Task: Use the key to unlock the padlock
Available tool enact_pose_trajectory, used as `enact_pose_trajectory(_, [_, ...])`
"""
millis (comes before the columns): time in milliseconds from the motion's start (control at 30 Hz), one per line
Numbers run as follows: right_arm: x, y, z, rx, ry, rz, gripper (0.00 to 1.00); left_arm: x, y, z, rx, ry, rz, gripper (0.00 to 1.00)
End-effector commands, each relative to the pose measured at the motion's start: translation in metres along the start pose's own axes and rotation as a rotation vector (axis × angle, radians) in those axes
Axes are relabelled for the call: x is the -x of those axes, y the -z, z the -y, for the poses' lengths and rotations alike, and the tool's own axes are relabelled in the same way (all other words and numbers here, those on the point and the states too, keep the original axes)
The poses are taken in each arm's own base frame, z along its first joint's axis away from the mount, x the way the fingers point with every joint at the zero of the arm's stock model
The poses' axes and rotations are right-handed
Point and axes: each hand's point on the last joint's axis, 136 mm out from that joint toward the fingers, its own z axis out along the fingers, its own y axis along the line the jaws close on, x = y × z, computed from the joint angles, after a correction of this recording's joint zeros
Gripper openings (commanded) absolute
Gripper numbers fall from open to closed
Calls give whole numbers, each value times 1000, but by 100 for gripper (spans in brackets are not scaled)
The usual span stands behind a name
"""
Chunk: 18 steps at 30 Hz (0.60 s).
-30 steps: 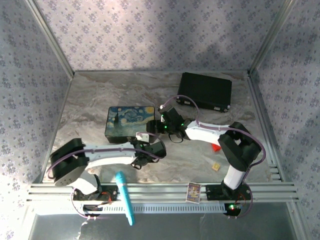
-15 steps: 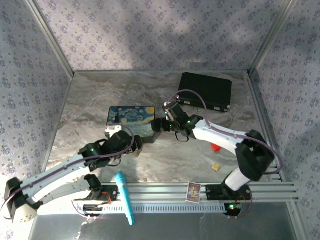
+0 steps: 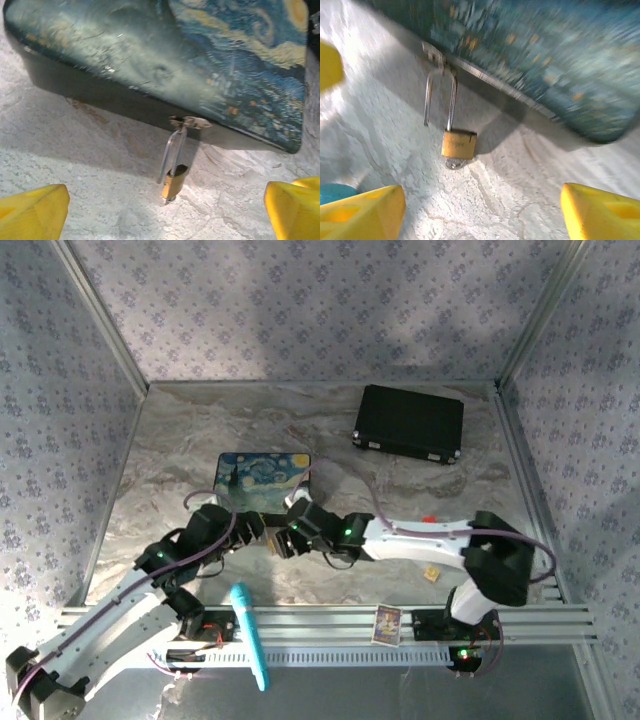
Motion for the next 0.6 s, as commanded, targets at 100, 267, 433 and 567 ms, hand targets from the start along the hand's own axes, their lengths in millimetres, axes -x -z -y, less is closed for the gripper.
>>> enact_pose_trajectory(100, [-3, -38, -21, 11, -32, -13, 67, -4, 2, -6, -33, 34, -21, 98])
enact_pose_trajectory(267, [-9, -54, -21, 16, -30, -26, 75, -8, 4, -15, -21, 39, -20, 98])
enact_pose_trajectory(433, [-14, -66, -17, -10, -26, -42, 73, -13, 0, -17, -27, 53, -31, 98])
enact_pose_trajectory(567, [-14, -75, -14, -20, -33, -48, 70, -11, 0, -17, -27, 52, -24, 97])
